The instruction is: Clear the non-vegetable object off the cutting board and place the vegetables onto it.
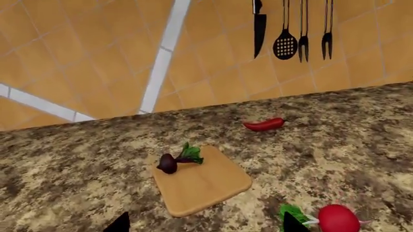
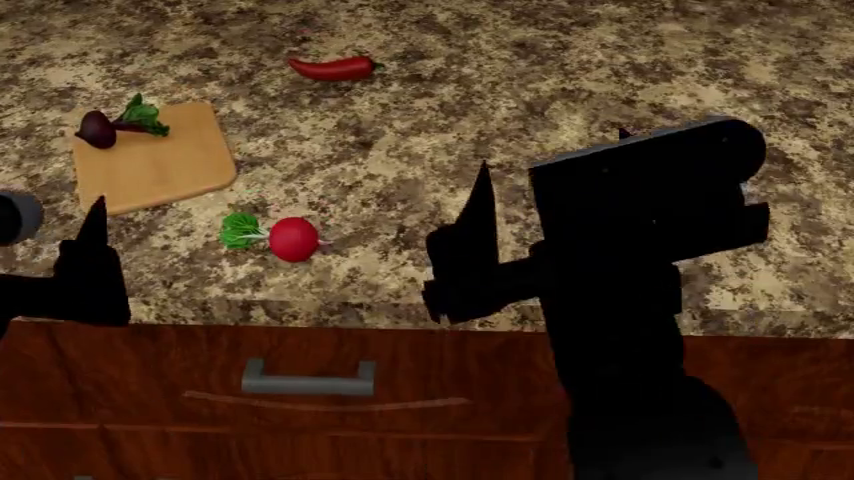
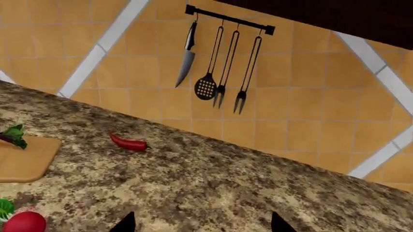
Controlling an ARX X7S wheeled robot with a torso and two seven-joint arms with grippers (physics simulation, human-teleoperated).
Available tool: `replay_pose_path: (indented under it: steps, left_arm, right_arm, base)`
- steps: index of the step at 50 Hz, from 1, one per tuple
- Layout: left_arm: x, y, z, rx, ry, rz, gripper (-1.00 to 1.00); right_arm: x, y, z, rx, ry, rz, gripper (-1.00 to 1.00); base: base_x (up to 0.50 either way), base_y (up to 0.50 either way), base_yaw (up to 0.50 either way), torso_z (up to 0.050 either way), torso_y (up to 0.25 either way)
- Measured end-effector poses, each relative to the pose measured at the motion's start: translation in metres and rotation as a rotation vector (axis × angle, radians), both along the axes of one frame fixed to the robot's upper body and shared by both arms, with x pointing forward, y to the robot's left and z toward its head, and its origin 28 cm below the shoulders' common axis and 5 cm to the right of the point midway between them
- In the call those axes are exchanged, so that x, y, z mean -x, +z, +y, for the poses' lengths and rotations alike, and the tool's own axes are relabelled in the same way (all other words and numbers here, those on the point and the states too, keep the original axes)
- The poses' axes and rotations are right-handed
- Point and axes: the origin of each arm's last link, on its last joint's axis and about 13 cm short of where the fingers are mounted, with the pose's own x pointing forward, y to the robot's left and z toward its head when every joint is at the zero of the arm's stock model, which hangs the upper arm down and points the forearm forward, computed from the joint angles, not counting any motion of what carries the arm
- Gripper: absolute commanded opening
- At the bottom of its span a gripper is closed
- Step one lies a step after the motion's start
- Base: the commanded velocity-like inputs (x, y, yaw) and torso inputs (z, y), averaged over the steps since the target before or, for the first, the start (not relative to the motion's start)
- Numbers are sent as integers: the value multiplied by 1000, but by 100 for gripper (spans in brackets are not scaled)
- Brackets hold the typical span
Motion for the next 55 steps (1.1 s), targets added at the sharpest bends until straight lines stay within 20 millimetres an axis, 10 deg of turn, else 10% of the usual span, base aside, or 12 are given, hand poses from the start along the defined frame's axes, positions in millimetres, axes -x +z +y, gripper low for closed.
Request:
replay_pose_path:
  steps: [21, 55]
  left_arm:
    - [-25, 68, 11, -14, -19, -32, 100]
    - [-27, 88, 19, -10, 1, -51, 100]
  right_arm:
    - [-37, 75, -5, 16, 13, -7, 100]
    - [-41, 86, 3, 65, 47, 10, 100]
  base:
    - [369, 0, 0, 0, 0]
    - [500, 77, 0, 0, 1]
